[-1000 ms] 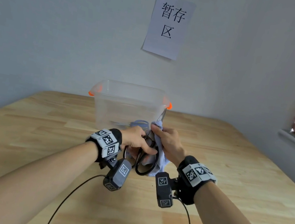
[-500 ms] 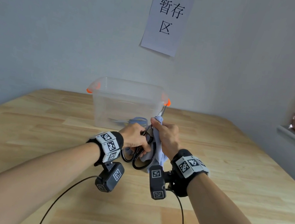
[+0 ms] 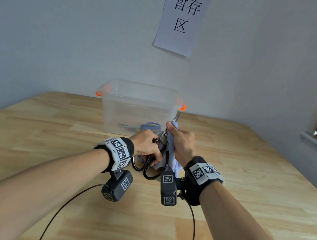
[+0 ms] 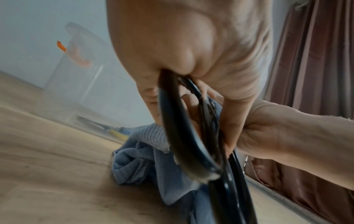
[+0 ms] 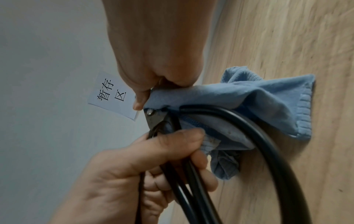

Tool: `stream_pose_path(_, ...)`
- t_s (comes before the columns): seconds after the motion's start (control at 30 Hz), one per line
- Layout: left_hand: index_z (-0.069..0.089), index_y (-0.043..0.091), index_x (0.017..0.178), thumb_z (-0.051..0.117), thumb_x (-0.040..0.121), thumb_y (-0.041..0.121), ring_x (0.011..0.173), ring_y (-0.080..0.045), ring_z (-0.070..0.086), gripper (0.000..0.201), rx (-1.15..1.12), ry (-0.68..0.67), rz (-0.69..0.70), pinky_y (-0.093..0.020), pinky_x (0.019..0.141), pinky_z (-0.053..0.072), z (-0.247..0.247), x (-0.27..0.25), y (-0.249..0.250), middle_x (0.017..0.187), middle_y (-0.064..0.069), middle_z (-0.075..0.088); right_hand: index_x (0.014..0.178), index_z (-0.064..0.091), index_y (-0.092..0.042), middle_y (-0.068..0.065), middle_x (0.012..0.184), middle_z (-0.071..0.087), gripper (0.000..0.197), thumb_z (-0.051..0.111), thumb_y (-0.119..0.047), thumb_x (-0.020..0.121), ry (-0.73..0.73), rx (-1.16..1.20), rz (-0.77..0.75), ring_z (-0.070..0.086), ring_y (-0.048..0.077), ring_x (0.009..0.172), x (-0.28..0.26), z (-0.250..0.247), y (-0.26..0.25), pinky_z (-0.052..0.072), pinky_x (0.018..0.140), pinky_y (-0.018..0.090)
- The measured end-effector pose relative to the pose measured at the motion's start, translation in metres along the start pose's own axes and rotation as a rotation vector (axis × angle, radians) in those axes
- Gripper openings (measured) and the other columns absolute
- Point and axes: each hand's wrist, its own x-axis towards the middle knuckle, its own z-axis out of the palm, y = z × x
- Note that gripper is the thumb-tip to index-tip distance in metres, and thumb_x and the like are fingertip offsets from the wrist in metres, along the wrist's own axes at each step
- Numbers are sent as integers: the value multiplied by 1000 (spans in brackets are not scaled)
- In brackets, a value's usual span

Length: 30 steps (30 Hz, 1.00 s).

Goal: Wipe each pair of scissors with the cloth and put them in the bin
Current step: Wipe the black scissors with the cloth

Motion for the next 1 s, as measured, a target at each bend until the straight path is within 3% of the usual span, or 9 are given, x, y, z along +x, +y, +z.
stream_pose_path(0.2,67,3,70,81,47,18,63,-31,62,31,64,43,14,-39,60,44,0,3,-1,75,-23,71,69,63,3,12,61,63,32,74,-21,89,19,18,15,59,20,50,4,2,1,49,51,27)
stream_pose_path(0.37,63,7,62,81,62,5,60,-28,63,18,81,33,33,-37,61,45,0,0,0,72,-22,71,77,65,5,20,75,64,31,77,-22,87,59,41,17,61,26,66,10,3,4,51,62,33)
stream_pose_path(0.6,63,5,61,81,66,-2,60,-30,66,19,98,17,46,-53,73,57,-1,1,-6,70,-22,72,63,59,-3,11,65,57,37,79,-26,84,117,1,31,54,21,61,18,2,9,45,59,31)
stream_pose_path(0.77,60,1,64,78,68,-7,63,-35,68,20,94,10,60,-47,71,59,-1,-1,-6,73,-27,71,48,51,-9,3,49,50,48,80,-24,83,178,-24,49,48,18,53,22,3,10,40,57,30)
stream_pose_path(0.9,53,5,61,76,68,-10,61,-34,67,28,81,-12,49,-42,66,58,1,-3,-9,62,-20,66,55,54,-8,10,64,51,43,83,-28,79,186,-43,54,50,23,63,24,1,11,42,62,34)
stream_pose_path(1.0,50,5,61,75,66,-15,58,-35,64,33,-6,-43,43,-40,62,55,-2,-4,-13,62,-21,63,55,57,-6,9,62,57,40,82,-23,82,172,-38,57,54,20,60,23,-2,9,45,58,31)
